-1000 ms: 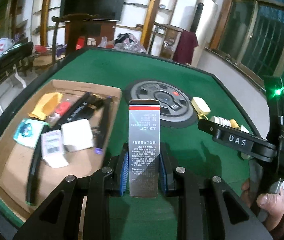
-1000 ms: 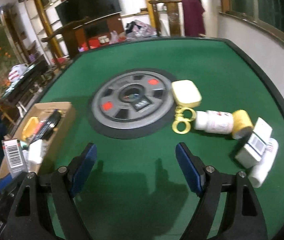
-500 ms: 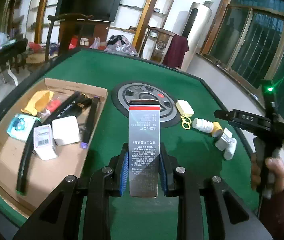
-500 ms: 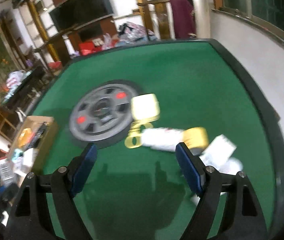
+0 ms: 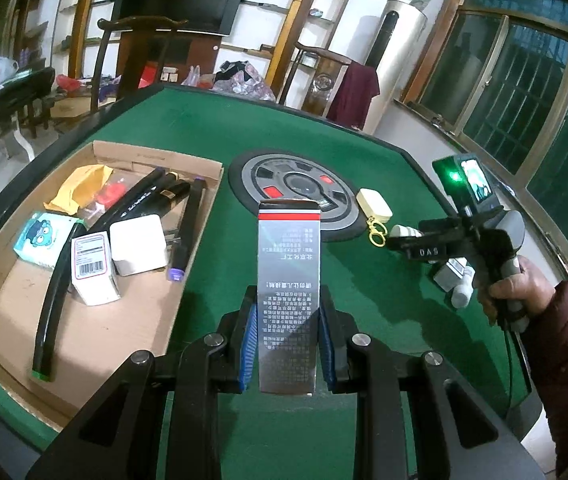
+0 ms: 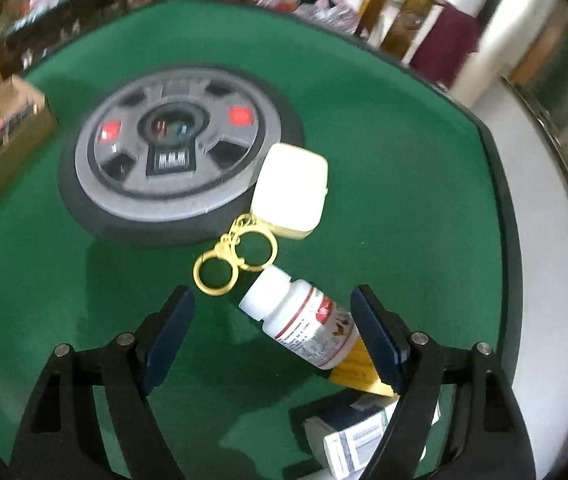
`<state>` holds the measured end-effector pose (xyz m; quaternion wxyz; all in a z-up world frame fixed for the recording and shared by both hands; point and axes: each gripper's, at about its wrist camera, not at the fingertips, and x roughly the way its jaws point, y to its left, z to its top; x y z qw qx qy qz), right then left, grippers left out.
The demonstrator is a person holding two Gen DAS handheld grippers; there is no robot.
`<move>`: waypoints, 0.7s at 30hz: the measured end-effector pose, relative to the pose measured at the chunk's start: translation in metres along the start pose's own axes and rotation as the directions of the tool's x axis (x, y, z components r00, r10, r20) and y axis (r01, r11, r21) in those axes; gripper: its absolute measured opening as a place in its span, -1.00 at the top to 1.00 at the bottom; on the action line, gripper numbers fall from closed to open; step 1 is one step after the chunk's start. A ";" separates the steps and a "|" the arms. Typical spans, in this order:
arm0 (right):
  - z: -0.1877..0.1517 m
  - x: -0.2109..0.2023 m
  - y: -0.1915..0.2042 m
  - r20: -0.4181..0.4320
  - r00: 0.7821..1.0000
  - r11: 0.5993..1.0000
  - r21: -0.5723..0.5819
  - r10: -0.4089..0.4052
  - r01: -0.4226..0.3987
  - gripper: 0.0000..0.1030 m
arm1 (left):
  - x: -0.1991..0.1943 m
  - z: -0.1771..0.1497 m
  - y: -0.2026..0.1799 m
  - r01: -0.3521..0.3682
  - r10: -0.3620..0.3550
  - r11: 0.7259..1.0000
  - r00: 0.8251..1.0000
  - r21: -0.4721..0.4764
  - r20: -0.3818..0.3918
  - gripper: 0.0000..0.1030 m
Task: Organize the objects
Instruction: 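Carry the silver-grey carton boxward with the left tool while the right tool grasps the white medicine bottle, then lower the carton and white bottle into the box and open both tools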
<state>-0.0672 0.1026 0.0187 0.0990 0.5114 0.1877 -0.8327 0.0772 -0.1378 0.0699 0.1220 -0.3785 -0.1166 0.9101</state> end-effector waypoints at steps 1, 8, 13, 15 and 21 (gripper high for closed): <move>-0.001 0.002 0.000 -0.008 1.000 1.000 -0.010 -0.011 0.011 -0.23 | 0.002 0.000 0.001 0.001 -0.001 1.000 1.000 -0.004 -0.004 0.56; -0.007 0.011 -0.005 -0.040 0.999 0.998 0.056 0.029 -0.027 0.36 | 0.016 -0.003 0.008 0.021 -0.023 0.999 0.998 -0.035 -0.050 0.56; -0.013 0.006 -0.018 -0.005 0.996 0.978 0.191 0.088 -0.086 0.36 | 0.009 -0.003 0.015 0.012 -0.013 0.999 0.999 -0.031 -0.033 0.56; -0.019 -0.002 -0.022 0.029 0.990 0.959 0.245 0.137 -0.140 0.36 | 0.004 -0.003 0.022 0.004 -0.004 1.000 1.000 -0.031 -0.021 0.56; -0.021 -0.042 -0.008 0.139 0.928 0.876 0.308 0.346 -0.372 0.36 | -0.026 0.003 0.067 -0.080 0.081 0.995 0.997 -0.058 0.017 0.56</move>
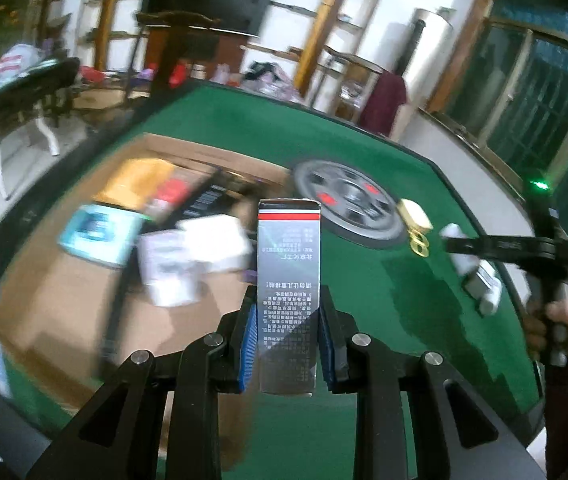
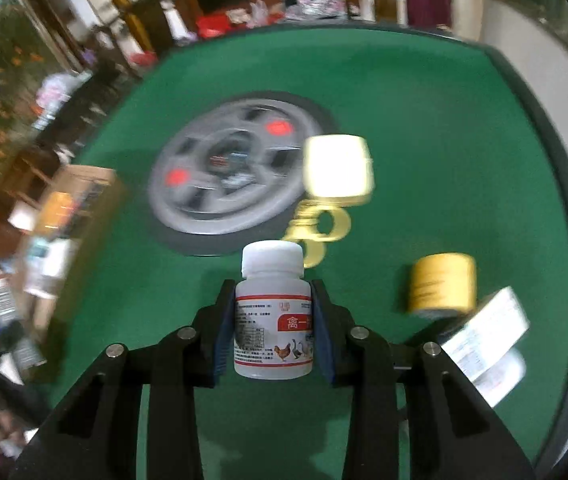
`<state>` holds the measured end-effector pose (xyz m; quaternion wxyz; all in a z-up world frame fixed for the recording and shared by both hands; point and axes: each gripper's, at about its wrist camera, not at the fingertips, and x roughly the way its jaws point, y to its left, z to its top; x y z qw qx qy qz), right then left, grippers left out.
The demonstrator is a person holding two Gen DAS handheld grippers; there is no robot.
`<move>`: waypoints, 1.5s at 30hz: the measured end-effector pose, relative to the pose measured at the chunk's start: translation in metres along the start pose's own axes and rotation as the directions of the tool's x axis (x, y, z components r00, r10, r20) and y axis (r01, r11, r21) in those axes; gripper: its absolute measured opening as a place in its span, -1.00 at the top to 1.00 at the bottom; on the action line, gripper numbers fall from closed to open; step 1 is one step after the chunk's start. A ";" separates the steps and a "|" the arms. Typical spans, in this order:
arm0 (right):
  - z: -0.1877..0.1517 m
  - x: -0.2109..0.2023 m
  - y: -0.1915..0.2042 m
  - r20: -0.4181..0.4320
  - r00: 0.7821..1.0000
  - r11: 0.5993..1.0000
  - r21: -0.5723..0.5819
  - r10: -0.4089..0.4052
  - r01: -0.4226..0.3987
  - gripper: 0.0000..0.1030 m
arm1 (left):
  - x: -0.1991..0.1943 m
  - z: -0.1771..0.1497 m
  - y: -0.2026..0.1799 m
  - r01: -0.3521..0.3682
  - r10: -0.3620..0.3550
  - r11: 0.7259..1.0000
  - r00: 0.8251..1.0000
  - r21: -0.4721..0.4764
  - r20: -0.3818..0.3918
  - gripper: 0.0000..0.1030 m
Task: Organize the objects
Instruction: 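Lower the carton and white bottle into the box and open both tools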
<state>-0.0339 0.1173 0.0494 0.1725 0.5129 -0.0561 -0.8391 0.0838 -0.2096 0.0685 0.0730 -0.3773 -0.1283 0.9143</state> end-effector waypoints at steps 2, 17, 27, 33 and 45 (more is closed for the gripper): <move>0.001 -0.004 0.026 0.005 0.998 0.997 -0.022 0.068 -0.067 0.35 | -0.012 0.005 0.021 -0.053 0.054 0.999 0.998 -0.004 0.020 0.56; -0.026 0.075 0.241 -0.195 0.914 0.908 -0.157 0.356 -0.387 0.34 | 0.015 0.004 0.123 -0.305 0.301 0.952 0.941 -0.003 -0.158 0.56; -0.046 0.116 0.289 -0.311 0.907 0.908 -0.216 0.285 -0.359 0.34 | 0.051 0.024 0.128 -0.333 0.326 0.943 0.914 0.011 -0.244 0.55; -0.044 0.129 0.291 -0.301 0.928 0.927 -0.232 0.220 -0.295 0.34 | 0.043 0.021 0.132 -0.305 0.291 0.952 0.933 -0.034 -0.214 0.28; -0.037 0.135 0.297 -0.277 0.941 0.939 -0.223 0.196 -0.261 0.34 | -0.018 0.021 0.155 -0.259 0.248 0.944 0.966 -0.206 -0.076 -0.02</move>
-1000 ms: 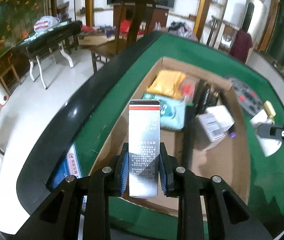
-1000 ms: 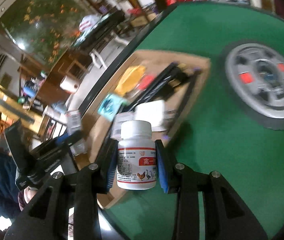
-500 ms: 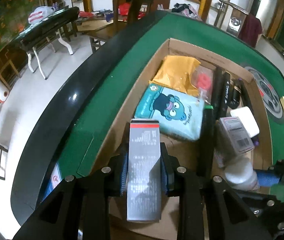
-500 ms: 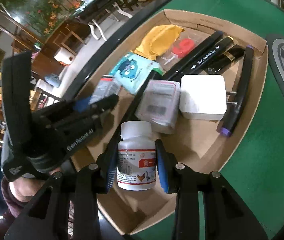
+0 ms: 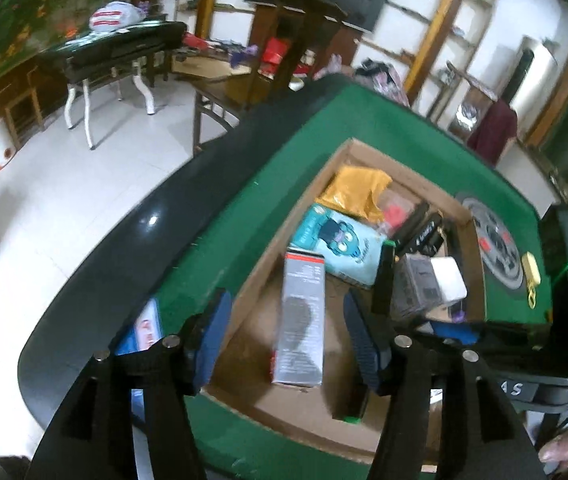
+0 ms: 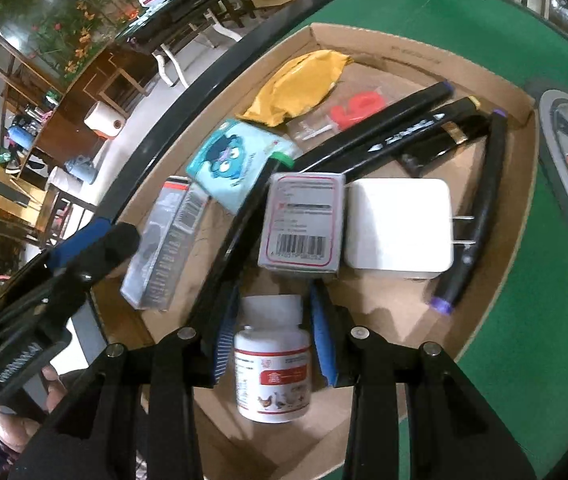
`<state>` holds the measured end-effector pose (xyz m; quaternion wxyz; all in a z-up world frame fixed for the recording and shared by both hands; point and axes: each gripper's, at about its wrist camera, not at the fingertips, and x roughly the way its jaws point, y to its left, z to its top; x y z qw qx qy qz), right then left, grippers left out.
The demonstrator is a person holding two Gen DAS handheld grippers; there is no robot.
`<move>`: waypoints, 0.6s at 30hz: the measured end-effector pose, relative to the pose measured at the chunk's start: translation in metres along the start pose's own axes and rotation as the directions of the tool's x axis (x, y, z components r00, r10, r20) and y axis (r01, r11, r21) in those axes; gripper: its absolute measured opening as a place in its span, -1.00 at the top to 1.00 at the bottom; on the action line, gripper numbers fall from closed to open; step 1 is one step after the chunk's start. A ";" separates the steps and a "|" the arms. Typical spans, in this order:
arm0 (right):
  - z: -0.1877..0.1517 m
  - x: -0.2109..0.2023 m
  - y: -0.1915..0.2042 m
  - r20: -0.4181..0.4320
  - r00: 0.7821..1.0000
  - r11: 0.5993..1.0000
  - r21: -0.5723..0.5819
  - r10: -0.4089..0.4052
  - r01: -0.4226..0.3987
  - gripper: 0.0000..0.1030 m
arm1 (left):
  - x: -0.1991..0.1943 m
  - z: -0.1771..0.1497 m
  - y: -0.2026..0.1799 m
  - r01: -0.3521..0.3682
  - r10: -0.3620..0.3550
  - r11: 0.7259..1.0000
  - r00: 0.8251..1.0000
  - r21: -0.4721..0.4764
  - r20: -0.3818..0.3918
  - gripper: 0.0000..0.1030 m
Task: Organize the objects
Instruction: 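Lower the carton and white bottle into the box and open both tools, then move both tools back over the remaining items on the table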
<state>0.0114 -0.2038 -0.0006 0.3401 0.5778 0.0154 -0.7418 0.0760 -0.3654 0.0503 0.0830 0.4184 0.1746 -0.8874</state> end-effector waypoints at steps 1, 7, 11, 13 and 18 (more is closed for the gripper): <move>-0.001 0.001 0.002 -0.004 1.000 1.000 0.003 0.014 -0.014 0.34 | -0.003 0.000 0.003 0.004 -0.004 1.000 1.000 -0.013 0.007 -0.03; -0.007 -0.004 -0.007 0.017 0.996 0.994 0.057 0.091 -0.092 0.34 | -0.006 -0.002 0.004 -0.004 0.005 0.999 1.000 -0.033 0.004 -0.11; -0.012 -0.027 -0.010 0.089 0.995 0.997 0.050 0.053 -0.057 0.12 | -0.005 -0.005 -0.004 -0.024 0.024 0.999 1.000 -0.021 -0.002 -0.11; -0.017 -0.041 -0.015 0.129 0.992 0.999 0.051 0.007 -0.014 -0.05 | -0.006 -0.007 -0.011 -0.022 0.022 1.000 1.000 -0.017 -0.005 -0.11; -0.038 -0.072 -0.032 0.220 0.970 0.994 0.069 -0.099 0.086 -0.09 | -0.015 -0.014 -0.051 -0.054 0.051 0.995 0.998 0.083 0.043 -0.11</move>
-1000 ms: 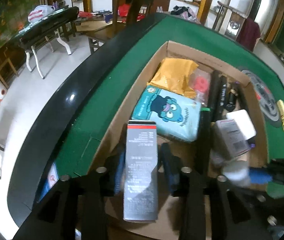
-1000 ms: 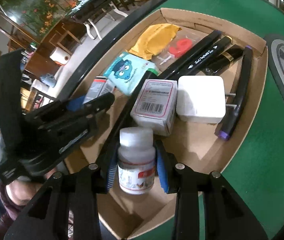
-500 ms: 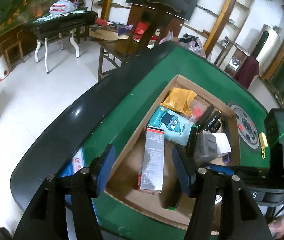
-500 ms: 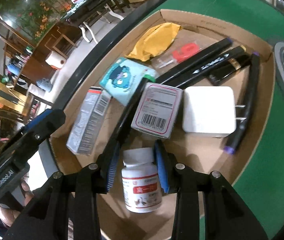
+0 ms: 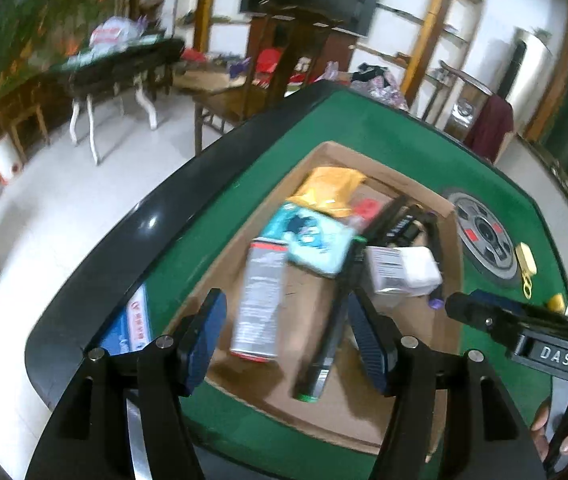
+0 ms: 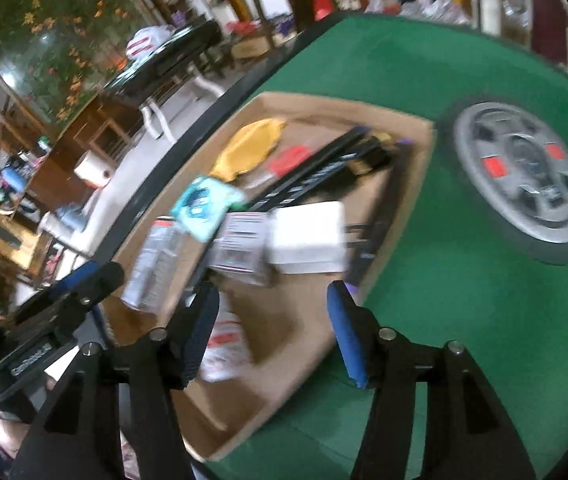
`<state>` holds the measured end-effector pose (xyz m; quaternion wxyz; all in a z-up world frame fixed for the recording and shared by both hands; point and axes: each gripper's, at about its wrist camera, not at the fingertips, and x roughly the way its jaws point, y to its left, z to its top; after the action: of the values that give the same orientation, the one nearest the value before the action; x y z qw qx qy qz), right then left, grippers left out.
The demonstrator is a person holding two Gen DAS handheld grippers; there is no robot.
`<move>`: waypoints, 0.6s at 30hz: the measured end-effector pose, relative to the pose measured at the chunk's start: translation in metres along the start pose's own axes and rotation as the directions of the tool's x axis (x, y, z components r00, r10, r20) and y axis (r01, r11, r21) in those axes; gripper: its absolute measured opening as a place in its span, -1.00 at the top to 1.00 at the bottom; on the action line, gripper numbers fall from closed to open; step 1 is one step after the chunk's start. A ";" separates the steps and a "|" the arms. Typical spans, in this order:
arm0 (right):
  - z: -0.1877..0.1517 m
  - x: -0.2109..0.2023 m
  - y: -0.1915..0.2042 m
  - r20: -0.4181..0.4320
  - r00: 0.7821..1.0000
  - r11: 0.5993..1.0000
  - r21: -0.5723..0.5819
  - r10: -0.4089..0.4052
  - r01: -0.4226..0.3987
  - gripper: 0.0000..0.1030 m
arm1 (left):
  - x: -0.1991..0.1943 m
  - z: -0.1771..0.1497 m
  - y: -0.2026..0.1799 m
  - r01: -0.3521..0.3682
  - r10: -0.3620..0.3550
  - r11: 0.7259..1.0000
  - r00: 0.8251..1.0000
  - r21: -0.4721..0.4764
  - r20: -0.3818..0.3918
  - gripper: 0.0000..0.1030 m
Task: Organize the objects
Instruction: 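Move both tools back over the remaining items on the table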
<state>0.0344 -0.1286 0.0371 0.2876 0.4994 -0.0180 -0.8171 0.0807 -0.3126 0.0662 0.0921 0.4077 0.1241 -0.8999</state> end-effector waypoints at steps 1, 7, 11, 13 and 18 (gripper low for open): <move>-0.002 -0.004 -0.003 0.017 1.000 1.000 -0.001 -0.022 0.022 -0.11 | -0.003 -0.001 -0.011 -0.010 0.010 1.000 1.000 0.029 0.019 -0.11; -0.014 -0.028 -0.031 0.095 0.986 0.990 0.020 -0.138 0.137 -0.15 | -0.018 -0.009 -0.073 -0.059 0.044 0.985 0.994 0.163 0.098 -0.16; -0.024 -0.046 -0.058 0.121 0.977 0.984 0.055 -0.178 0.172 -0.15 | -0.020 -0.016 -0.110 -0.097 0.071 0.966 0.991 0.240 0.115 -0.16; -0.029 -0.054 -0.070 0.132 0.973 0.981 0.071 -0.190 0.182 -0.15 | -0.021 -0.020 -0.127 -0.120 0.088 0.955 0.988 0.273 0.128 -0.16; -0.042 -0.077 -0.104 0.162 0.957 0.967 0.119 -0.242 0.224 -0.15 | -0.028 -0.029 -0.158 -0.142 0.097 0.937 0.983 0.318 0.153 -0.24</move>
<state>0.0481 0.0061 0.0449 0.1614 0.4381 -0.0248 -0.8840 0.0769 -0.1522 0.0921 0.0858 0.3623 -0.0588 -0.9263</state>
